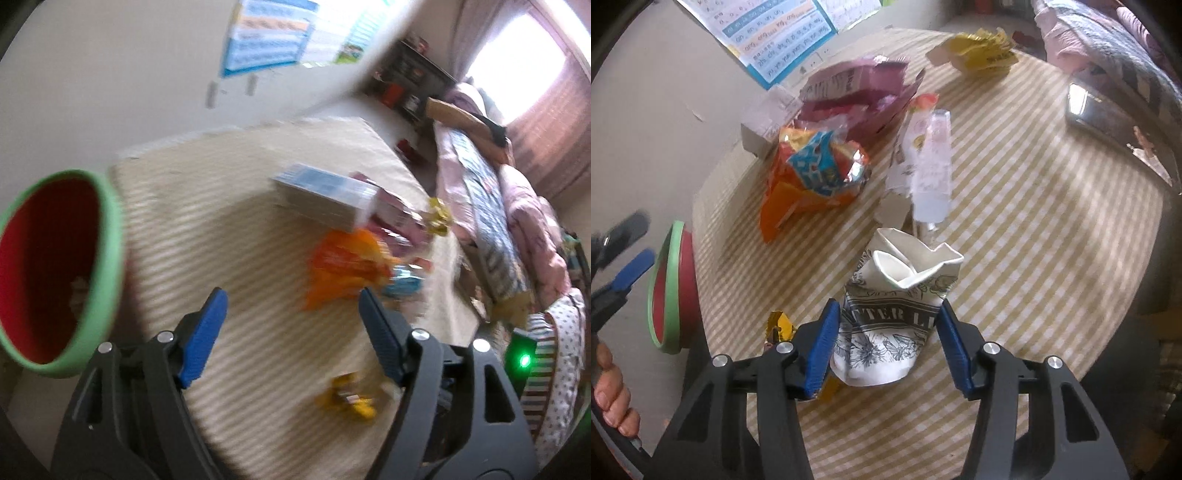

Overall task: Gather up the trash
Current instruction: 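Grasp the orange chip bag with the left gripper while the right grasps the white paper cup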

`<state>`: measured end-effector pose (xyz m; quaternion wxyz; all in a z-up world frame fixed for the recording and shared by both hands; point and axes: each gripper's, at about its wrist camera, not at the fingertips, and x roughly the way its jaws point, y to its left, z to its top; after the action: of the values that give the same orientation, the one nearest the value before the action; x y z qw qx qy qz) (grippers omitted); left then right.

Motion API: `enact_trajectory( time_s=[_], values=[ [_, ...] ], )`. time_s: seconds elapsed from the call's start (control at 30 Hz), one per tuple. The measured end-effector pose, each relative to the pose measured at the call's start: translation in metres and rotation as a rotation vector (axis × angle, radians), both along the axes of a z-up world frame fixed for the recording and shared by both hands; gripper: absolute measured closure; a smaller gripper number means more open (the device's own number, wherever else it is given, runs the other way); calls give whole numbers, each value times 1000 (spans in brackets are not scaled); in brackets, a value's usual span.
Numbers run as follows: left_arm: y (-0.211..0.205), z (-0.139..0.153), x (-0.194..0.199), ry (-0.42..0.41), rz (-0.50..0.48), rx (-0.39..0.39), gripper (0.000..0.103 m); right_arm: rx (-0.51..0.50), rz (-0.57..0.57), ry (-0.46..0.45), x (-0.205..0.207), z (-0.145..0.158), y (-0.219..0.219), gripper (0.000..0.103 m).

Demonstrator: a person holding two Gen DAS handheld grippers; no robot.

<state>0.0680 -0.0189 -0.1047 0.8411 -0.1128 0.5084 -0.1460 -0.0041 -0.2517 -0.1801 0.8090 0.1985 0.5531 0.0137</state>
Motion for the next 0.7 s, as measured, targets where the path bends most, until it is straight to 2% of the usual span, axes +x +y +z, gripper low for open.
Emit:
enact_trajectory(
  time_s=[0.1, 0.2, 0.3, 0.43, 0.63, 0.7],
  values=[
    [-38, -10, 14, 63, -43, -30, 26, 24, -18, -15, -7, 4, -17, 51],
    [-63, -16, 23, 79, -56, -30, 26, 44, -34, -24, -14, 6, -25, 51],
    [-85, -20, 33, 82, -4, -4, 24, 61, -41, -26, -21, 4, -28, 51],
    [-96, -26, 44, 97, 59, 20, 22, 82, -41, -24, -24, 2, -31, 50],
    [-114, -40, 60, 118, 42, 78, 22, 97, -46, -23, -27, -1, -30, 50],
    [-116, -49, 66, 157, 42, 92, 21, 98, -48, -22, -25, 0, -30, 50]
  ],
)
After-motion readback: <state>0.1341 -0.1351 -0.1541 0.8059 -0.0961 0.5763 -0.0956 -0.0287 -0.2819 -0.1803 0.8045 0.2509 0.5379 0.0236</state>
